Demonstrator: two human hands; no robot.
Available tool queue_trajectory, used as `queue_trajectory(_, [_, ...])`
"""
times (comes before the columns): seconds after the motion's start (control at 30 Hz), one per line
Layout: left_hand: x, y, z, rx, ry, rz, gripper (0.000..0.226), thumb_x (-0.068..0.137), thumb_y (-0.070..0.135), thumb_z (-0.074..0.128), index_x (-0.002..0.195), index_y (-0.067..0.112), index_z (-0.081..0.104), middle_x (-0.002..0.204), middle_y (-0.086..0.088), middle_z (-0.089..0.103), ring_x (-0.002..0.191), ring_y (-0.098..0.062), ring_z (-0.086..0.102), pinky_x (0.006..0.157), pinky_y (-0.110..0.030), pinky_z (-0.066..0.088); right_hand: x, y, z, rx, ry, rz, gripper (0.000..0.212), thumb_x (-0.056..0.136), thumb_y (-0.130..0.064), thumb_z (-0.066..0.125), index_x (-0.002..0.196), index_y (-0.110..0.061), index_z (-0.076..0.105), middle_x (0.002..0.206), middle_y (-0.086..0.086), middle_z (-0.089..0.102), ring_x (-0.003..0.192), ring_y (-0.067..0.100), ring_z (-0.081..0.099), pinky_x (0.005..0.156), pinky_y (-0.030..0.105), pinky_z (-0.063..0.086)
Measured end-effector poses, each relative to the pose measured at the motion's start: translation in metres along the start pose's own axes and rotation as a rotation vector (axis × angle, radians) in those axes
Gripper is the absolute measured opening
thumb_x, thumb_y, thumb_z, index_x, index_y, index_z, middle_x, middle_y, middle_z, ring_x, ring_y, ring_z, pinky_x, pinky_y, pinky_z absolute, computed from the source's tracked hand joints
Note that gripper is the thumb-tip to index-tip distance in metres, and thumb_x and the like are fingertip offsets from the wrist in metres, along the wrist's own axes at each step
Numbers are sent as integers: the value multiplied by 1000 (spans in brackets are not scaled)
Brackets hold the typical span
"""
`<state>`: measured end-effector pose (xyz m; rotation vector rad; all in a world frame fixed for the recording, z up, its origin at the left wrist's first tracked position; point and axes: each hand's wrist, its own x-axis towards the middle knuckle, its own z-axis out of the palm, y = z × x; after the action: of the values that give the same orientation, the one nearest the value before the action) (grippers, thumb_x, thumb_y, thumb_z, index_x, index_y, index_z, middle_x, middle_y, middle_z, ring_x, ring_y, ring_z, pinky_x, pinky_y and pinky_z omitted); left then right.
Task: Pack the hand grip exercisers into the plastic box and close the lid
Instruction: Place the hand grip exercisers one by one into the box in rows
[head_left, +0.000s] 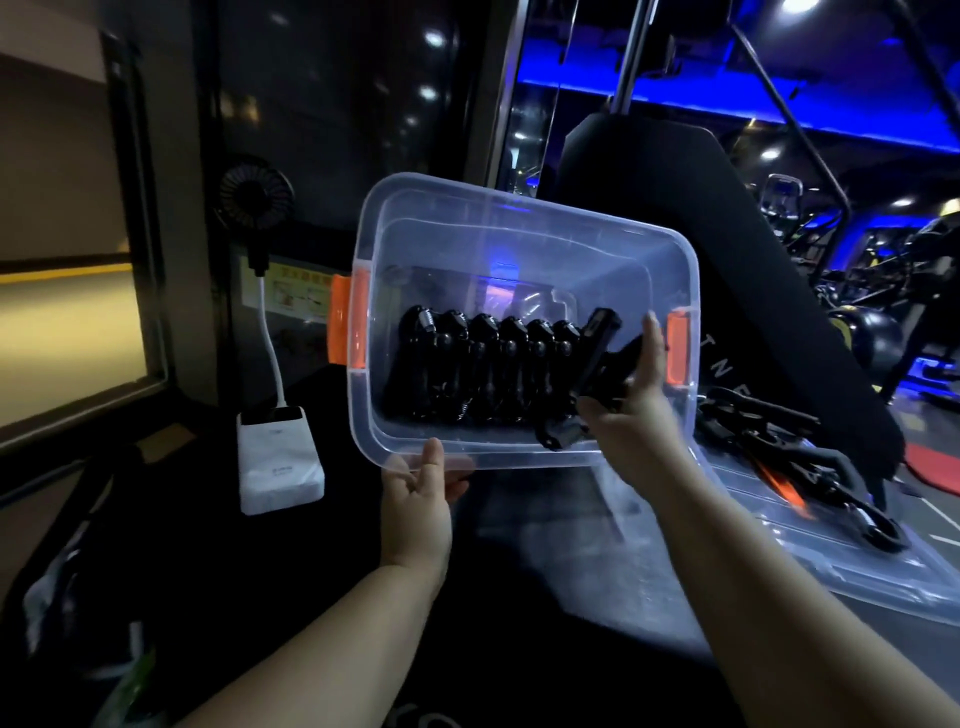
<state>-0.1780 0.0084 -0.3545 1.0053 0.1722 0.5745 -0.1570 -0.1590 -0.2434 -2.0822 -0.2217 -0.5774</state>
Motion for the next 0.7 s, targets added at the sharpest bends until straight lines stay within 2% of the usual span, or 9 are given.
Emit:
queue_trajectory(0.13, [-1,2,1,-66,-20,-11,24,98,29,45,98,5,47,71,-6,72,69,-15,68,62,-24,51,15,-22,50,-20,-132,2,116,70,-7,67,142,-53,-12,78,-15,59,56,6,59,43,19,46])
queue_trajectory(0.23, [-2,7,2,-155,-57,-21,36,101,25,40,113,-8,47,69,-9,70,65,-15,65,60,-22,50,21,-33,83,-31,-242,-53,121,67,-3,65,138,-55,-17,73,-9,58,45,-1,57,34,13,36])
queue_trajectory(0.33, [-5,11,3,-166,-55,-13,39,103,23,33,110,-13,48,69,-13,68,64,-16,65,59,-23,50,26,-44,111,-107,-305,-86,118,70,-2,60,138,-54,-21,72,-4,56,45,6,55,35,14,35])
queue_trajectory(0.4, [-7,12,3,-122,-24,25,37,104,16,32,105,-16,49,75,-20,68,67,-22,65,60,-26,51,28,-51,126,-168,-336,-94,118,72,-2,60,139,-51,-24,74,-2,55,52,9,54,41,20,36])
queue_trajectory(0.43, [-7,11,1,-107,-19,37,34,103,12,32,103,-16,51,77,-21,68,69,-25,65,61,-27,51,30,-54,133,-198,-355,-94,118,73,-2,60,139,-50,-25,76,0,55,56,12,55,43,23,37])
queue_trajectory(0.53, [-7,11,-1,-94,-50,38,28,101,8,34,96,-10,56,77,-9,70,72,-23,66,62,-27,51,38,-61,148,-290,-388,-111,114,78,-2,60,142,-46,-23,80,2,53,61,16,56,45,27,37])
queue_trajectory(0.7, [-6,8,-1,-98,-38,35,36,103,17,34,81,6,61,75,-2,70,69,-19,67,61,-26,52,51,-69,165,-432,-381,-190,111,75,-2,64,149,-38,-12,70,1,53,56,16,54,42,25,34])
